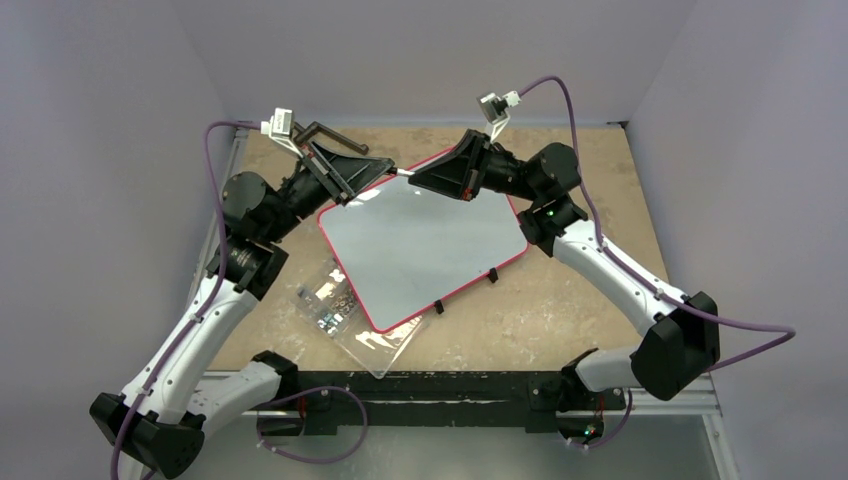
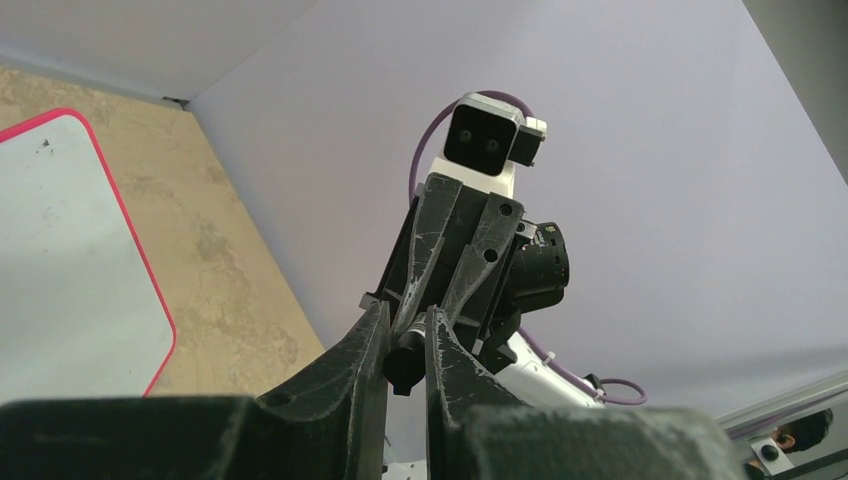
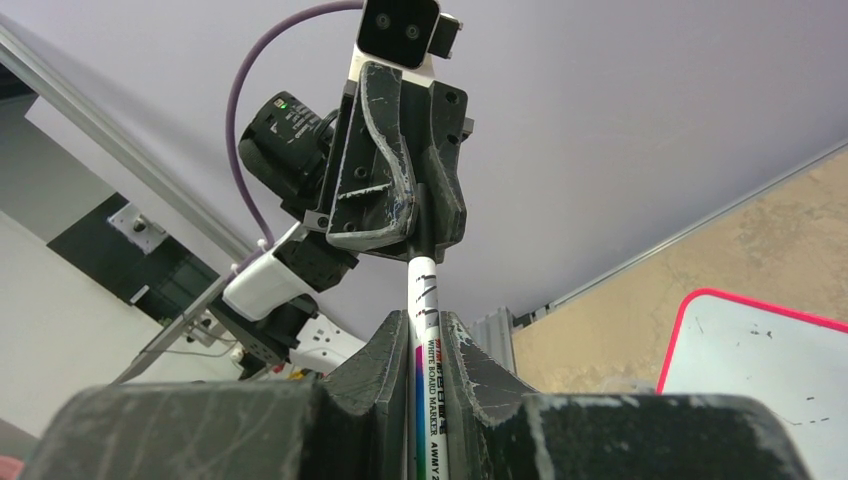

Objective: Write a sentence on the whiteboard
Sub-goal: Open the whiteboard marker at the center of the board, then place the pen cap at the center of the board.

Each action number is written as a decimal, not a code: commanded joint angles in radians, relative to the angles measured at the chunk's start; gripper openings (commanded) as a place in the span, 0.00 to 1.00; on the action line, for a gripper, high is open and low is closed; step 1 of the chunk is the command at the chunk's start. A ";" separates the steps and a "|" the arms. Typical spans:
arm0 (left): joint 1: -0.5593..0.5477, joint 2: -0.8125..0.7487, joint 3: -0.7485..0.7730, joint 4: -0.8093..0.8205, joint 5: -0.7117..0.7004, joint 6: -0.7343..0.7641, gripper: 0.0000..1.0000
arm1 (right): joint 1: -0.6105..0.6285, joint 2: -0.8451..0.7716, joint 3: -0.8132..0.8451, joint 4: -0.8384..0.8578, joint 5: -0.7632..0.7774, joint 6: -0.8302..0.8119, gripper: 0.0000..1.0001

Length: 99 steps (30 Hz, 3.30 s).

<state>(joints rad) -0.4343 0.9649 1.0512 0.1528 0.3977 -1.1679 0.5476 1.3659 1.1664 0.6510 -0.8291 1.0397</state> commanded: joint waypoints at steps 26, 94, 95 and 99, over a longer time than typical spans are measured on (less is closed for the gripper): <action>-0.021 -0.006 -0.023 0.003 -0.018 0.019 0.00 | 0.000 -0.037 -0.004 0.177 0.025 0.088 0.20; -0.248 0.332 0.060 0.000 -0.087 0.187 0.00 | -0.145 -0.510 0.047 -0.807 0.739 -0.497 0.00; -0.267 0.365 0.069 0.013 -0.081 0.192 0.00 | -0.144 -0.509 0.059 -0.815 0.740 -0.507 0.00; -0.331 0.499 0.098 0.071 -0.056 0.199 0.00 | -0.144 -0.493 0.087 -0.818 0.720 -0.513 0.00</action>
<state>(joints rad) -0.7155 1.3773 1.0924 0.1276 0.3088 -1.0157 0.4053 0.8570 1.2068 -0.1284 -0.1474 0.5781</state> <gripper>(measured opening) 0.135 0.094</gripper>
